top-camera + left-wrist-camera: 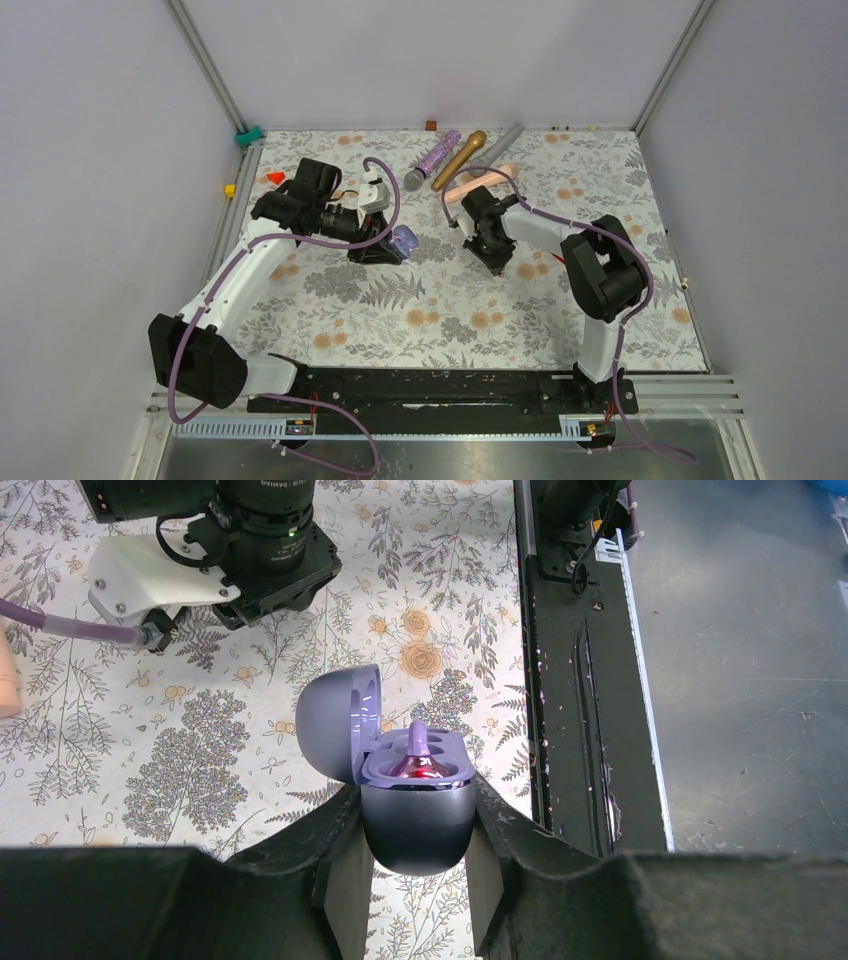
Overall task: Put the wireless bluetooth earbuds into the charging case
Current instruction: Adjust the earbud at the center of the board.
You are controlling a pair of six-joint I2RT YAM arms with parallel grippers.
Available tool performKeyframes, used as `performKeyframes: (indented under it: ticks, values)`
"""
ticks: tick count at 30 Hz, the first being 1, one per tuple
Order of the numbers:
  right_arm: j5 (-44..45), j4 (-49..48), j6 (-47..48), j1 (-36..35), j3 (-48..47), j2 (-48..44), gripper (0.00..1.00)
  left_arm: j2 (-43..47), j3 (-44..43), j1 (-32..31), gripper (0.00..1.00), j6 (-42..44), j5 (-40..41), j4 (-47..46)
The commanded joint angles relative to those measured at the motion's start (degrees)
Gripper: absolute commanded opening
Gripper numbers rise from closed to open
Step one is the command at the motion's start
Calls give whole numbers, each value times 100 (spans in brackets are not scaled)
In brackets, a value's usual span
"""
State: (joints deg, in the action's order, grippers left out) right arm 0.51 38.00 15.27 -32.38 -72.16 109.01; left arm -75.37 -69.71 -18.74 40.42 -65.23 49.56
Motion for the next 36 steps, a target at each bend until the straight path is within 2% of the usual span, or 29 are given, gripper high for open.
performKeyframes:
  ticks: [1,7,11,20,24,32,36]
  values:
    - [583,-117,286,-186,106,43,18,11,10,31,0,10,-84,-171]
    - [727,-120,516,-339,188,-52,10,40,16,30,0,23,-83,-169]
    - [363,-95,624,-346,227,-417,7,56,14,29,0,24,-87,-174]
    - [-1807,-12,1013,-198,352,-1746,4,-11,29,29,0,21,-169,-170]
    - [-2569,61,1117,-79,312,-1949,4,-38,25,29,0,3,-209,-169]
    - [-1524,215,818,-139,148,-1251,7,-21,28,36,0,1,-185,-170]
    - [-1580,432,522,-183,49,-908,10,-38,26,37,0,10,-168,-166]
